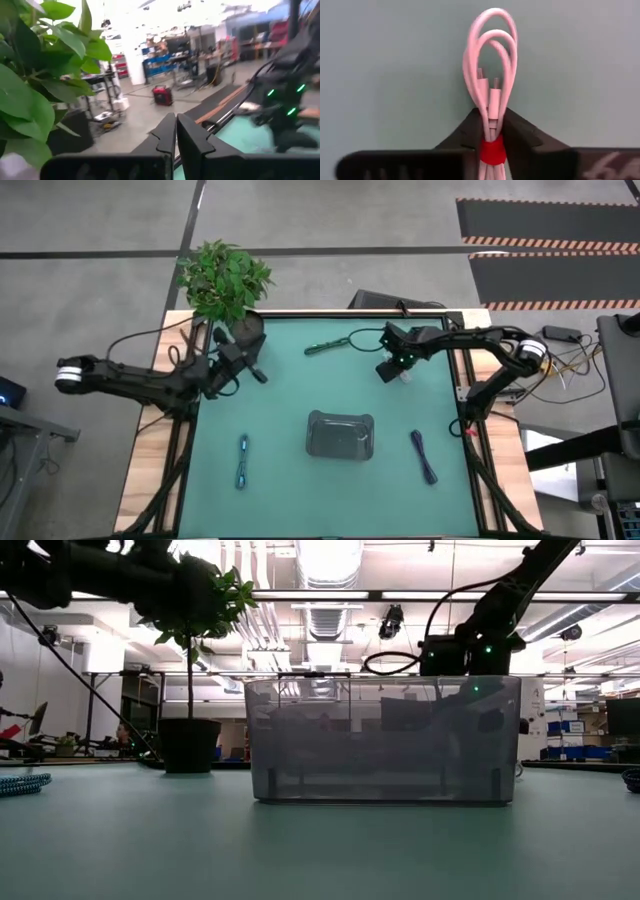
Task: Pick and place USB-C Cables
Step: Put the white charger cable into the black bin
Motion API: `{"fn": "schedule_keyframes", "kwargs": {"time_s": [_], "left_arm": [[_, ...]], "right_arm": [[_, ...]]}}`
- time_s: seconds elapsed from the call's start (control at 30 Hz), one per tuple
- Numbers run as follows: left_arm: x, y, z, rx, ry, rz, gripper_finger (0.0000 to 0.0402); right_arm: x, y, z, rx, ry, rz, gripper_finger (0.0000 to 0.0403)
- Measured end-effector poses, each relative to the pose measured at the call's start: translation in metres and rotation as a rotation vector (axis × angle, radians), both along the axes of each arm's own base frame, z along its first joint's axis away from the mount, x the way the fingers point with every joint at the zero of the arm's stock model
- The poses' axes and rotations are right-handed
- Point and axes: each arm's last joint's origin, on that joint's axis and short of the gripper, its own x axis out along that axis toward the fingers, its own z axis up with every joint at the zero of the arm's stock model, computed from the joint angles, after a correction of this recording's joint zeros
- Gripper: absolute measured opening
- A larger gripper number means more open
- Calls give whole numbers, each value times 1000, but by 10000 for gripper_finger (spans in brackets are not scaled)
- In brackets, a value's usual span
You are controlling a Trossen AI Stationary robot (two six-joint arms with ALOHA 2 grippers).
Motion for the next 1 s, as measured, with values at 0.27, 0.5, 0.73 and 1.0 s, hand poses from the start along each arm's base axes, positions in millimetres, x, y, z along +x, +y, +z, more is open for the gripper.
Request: {"fn": "schedule_keyframes", "kwargs": {"time_s": [0.27,0.5,0.73,1.0], "left_arm": [[-4,-26,8,-67,-123,-258,1],[-5,-48,8,-124,-150,-396,1],[-6,-57,8,-205,-198,-469,1],[-4,-59,5,-213,-188,-476,1]], "right_arm": [[-6,15,53,-137,-200,53,29],[-3,60,108,-265,-525,198,29],[11,108,142,-260,-781,357,29],[48,145,163,-223,-819,494,29]]}}
